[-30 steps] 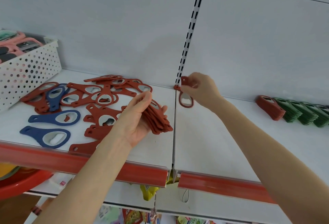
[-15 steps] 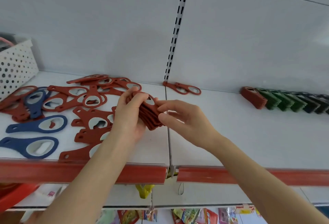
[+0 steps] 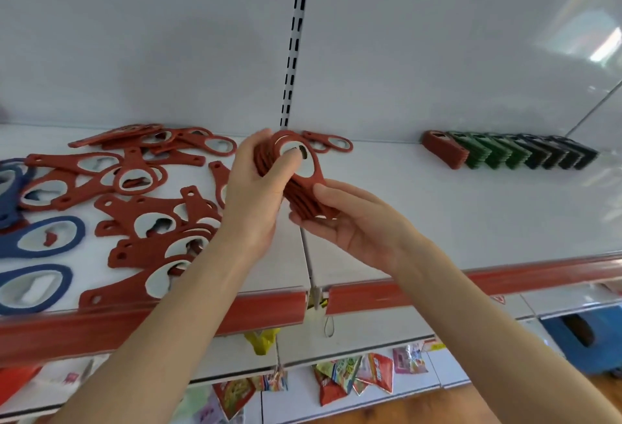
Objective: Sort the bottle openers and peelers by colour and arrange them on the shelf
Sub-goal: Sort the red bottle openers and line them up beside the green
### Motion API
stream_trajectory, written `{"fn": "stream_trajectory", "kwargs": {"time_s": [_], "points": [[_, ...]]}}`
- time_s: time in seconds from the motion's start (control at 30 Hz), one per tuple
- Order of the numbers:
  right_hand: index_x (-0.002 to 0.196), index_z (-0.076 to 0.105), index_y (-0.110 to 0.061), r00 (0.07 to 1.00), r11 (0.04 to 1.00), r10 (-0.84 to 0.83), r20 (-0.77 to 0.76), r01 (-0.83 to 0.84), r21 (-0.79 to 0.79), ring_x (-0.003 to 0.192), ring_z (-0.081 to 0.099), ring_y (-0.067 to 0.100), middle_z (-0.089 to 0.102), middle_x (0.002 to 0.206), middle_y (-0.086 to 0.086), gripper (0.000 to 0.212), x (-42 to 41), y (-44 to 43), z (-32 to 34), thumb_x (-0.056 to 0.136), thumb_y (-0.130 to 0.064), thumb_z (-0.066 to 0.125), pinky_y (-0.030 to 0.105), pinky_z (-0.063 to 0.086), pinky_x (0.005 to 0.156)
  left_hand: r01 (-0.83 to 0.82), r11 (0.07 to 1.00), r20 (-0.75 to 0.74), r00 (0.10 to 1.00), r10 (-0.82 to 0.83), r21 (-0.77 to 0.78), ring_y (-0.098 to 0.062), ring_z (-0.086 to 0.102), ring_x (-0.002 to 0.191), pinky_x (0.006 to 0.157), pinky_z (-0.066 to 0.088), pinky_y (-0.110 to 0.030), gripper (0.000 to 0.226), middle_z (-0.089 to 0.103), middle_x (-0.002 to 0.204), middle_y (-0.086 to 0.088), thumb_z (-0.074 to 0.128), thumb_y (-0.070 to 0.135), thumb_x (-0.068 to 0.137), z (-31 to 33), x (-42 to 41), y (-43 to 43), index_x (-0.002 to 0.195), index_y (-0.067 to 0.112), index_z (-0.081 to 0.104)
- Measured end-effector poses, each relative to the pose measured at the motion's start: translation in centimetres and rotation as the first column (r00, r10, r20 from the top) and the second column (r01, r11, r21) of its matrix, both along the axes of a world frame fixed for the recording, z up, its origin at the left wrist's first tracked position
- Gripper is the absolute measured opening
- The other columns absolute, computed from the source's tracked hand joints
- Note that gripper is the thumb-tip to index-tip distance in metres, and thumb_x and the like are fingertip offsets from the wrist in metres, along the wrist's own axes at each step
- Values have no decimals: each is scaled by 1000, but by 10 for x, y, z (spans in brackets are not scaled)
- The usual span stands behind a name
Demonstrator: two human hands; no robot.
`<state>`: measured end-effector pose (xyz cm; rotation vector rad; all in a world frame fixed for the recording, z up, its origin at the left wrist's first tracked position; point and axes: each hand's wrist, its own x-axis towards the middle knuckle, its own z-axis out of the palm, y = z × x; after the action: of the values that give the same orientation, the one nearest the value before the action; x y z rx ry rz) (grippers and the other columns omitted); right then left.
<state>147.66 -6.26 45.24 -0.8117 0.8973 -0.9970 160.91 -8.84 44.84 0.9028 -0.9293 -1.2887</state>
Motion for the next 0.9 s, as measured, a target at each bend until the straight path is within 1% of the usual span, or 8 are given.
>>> {"fn": "stream_trajectory", "kwargs": {"time_s": [0.13,0.23,0.33,0.47,0.6,0.7,0.8,0.9], "points": [[100,66,-6,987,997,11,-159,-23,-74,80,69,26,70,94,14,34,-26,-3,2,67,-13,65,28,57,78,71,997,250,966,-66,-13,-21,64,100,93,50,-42,62,67,105,-6,76,42,59,3,0,1,112,13,60],[99,66,-11,936,981,24,-351,-91,-174,79,68,23,70,93,12,27,-48,-6,8,73,-5,66,26,57,79,117,992,367,926,-93,-43,-21,65,95,90,52,-41,33,69,97,-5,74,34,74,2,-9,0,101,16,65],[101,66,-16,785,927,-11,-620,-224,-301,82,67,13,71,91,4,29,-73,-13,14,77,-1,69,21,54,76,141,989,510,855,-97,-50,-17,63,94,87,51,-32,8,66,93,2,65,24,82,2,-23,-3,89,27,62],[98,63,-24,645,853,-70,-761,-357,-381,85,64,3,67,95,-7,32,-106,-30,15,76,-3,72,23,52,81,174,983,666,740,-92,-58,-13,58,103,89,44,-21,34,62,110,1,64,20,85,-1,-47,-8,118,16,58],[103,61,-29,438,748,-176,-882,-523,-409,83,55,-7,59,91,-24,33,-128,-41,4,78,-11,72,15,44,84,201,978,790,608,-79,-57,-10,54,104,81,39,-12,38,57,113,2,62,16,87,-9,-68,-7,124,12,54],[117,59,-16,421,717,-201,-884,-552,-426,92,56,1,59,98,-15,39,-136,-44,-10,80,-11,70,16,43,87,177,983,847,528,-60,-40,-11,51,109,87,35,-18,39,55,121,-1,59,17,89,-16,-80,-3,127,12,50],[129,50,-15,430,762,-199,-881,-497,-415,108,54,14,55,114,-5,51,-138,-44,-18,82,-11,68,21,41,93,110,994,860,508,-40,-19,-16,46,121,94,34,-20,46,47,133,-4,54,20,92,-19,-90,0,135,15,40],[137,40,-13,533,846,-146,-833,-370,-385,107,50,13,52,125,5,61,-135,-41,-22,82,-6,65,19,39,86,81,997,871,487,-56,18,-16,42,122,87,31,-15,50,42,134,-4,51,23,93,-20,-100,3,139,16,32]]}}
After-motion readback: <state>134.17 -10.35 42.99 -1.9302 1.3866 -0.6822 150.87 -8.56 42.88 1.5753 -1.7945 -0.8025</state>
